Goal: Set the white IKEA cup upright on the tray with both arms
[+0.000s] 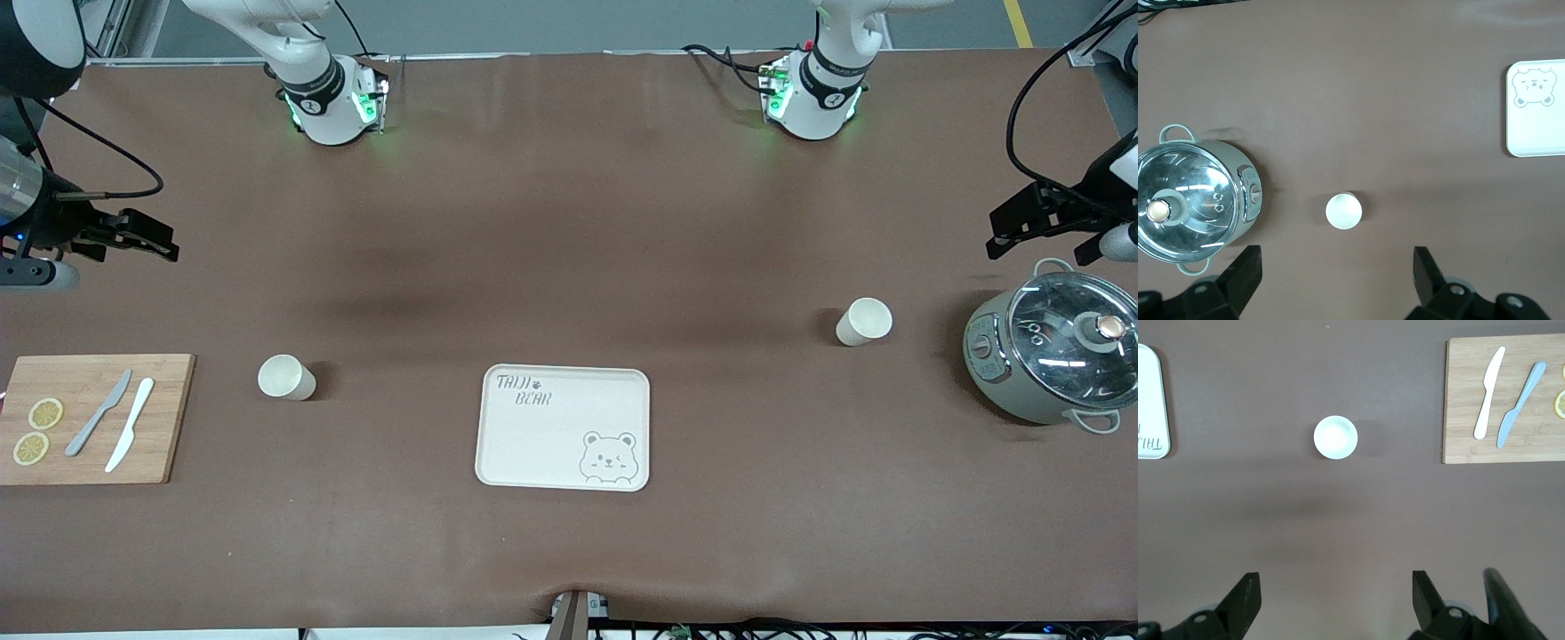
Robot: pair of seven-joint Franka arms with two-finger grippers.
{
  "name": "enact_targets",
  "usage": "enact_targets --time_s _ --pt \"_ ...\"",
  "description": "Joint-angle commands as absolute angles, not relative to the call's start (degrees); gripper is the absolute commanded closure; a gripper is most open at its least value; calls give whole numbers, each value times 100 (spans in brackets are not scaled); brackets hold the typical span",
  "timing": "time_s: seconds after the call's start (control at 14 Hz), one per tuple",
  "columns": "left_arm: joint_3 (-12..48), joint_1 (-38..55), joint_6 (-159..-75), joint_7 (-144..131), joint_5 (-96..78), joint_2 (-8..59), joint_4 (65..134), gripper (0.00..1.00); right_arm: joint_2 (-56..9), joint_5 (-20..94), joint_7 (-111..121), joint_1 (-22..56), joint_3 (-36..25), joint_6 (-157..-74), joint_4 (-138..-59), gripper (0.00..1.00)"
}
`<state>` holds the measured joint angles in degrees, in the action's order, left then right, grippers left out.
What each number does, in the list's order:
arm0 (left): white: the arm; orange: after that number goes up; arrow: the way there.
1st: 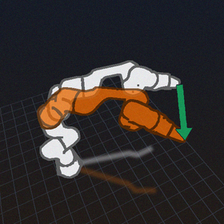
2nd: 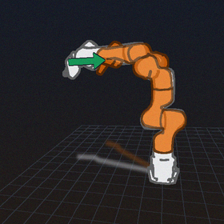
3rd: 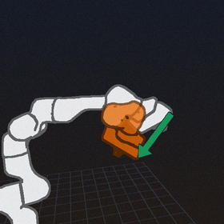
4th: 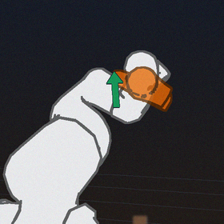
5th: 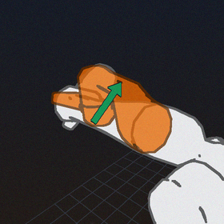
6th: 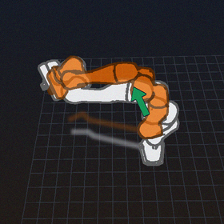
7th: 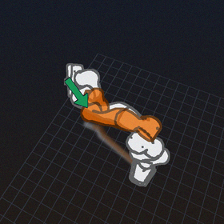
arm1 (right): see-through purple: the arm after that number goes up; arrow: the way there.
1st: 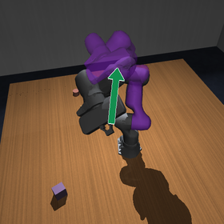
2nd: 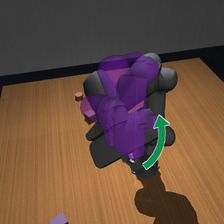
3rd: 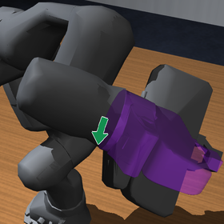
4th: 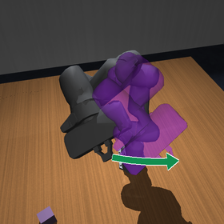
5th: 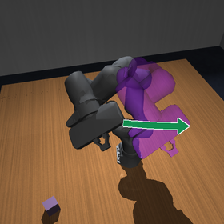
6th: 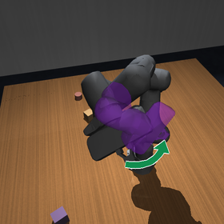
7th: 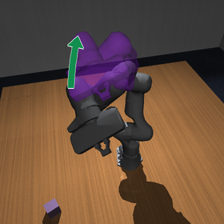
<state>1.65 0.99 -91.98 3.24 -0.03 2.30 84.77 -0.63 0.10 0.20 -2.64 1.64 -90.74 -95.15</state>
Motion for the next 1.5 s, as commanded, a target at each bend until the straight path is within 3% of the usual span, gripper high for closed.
enact_targets --time_s 0.0,0.71,1.43 --pt "149 105 -9141 404 -176 211 8473 0 -53 -79 -97 -202 158 -9062 -9519 0" --pt "202 123 -9105 369 -141 299 8595 0 -62 -79 -114 -185 158 -9088 -9519 0" --pt "466 193 -10343 247 -114 422 9807 0 -70 -79 -123 -185 158 -9097 -9519 0"
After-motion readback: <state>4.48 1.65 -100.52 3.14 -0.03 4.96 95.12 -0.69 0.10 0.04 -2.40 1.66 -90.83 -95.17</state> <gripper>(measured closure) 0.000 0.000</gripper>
